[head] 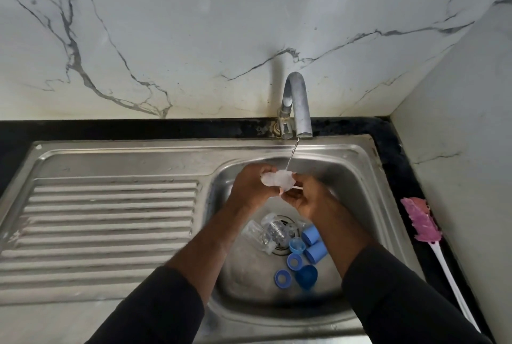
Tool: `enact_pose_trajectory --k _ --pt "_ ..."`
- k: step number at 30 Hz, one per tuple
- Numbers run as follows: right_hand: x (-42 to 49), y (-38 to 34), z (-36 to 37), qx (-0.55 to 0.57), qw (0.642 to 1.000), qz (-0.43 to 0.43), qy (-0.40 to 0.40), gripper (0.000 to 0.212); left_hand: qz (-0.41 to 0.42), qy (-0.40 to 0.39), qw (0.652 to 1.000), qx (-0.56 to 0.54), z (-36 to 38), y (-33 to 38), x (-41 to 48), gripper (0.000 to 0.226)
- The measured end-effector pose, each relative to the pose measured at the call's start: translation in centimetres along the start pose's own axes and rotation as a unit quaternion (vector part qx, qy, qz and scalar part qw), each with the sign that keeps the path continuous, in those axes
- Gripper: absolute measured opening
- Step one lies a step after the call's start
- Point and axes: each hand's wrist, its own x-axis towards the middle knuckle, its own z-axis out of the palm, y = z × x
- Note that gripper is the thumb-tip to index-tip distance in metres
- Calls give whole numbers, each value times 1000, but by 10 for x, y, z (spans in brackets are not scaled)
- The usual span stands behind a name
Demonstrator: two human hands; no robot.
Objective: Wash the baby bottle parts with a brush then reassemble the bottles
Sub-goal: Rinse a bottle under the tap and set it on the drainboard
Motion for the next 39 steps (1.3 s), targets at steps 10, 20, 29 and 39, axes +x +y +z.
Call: enact_pose_trajectory --k 10,20,29,39 --pt "1 15 -4 -29 993 97 -55 41 29 -27 999 31 -2 -6 -4 37" --pt "-9 15 -10 -489 817 -302 52 52 -95 17 989 -110 -6 -32 -21 34" --pt "-21 19 -3 -450 765 -455 72 54 -92 39 990 -96 -15 -30 -25 30" --pt "-23 14 2 -491 756 -432 43 52 -57 84 991 -91 -30 -14 -40 9"
